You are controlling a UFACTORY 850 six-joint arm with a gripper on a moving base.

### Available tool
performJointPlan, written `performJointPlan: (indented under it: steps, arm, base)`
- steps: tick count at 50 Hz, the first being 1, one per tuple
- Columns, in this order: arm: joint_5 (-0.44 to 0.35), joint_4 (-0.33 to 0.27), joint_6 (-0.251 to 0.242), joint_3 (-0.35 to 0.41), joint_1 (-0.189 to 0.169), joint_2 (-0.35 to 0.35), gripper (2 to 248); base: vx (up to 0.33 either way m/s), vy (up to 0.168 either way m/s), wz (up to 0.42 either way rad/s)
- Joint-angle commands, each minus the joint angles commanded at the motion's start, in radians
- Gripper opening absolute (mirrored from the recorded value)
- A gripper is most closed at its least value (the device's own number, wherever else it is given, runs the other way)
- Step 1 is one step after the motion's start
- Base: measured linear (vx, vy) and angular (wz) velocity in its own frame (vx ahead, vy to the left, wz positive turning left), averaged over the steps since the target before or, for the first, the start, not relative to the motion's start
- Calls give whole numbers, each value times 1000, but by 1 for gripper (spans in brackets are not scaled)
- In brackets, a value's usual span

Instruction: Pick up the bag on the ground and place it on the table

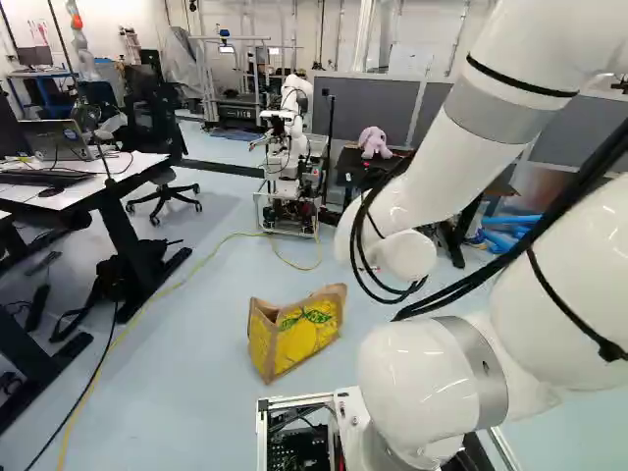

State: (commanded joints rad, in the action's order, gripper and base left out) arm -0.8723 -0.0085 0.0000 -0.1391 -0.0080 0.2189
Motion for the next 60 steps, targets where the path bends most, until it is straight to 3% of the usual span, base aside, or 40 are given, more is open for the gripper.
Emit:
performJointPlan:
  steps: [18, 60]
  arm:
    - [22, -48, 0, -82, -4, -93, 247]
    - [100, -183, 0, -287, 3, -401, 247]
  base:
    - [0, 0, 0]
    - [0, 0, 0]
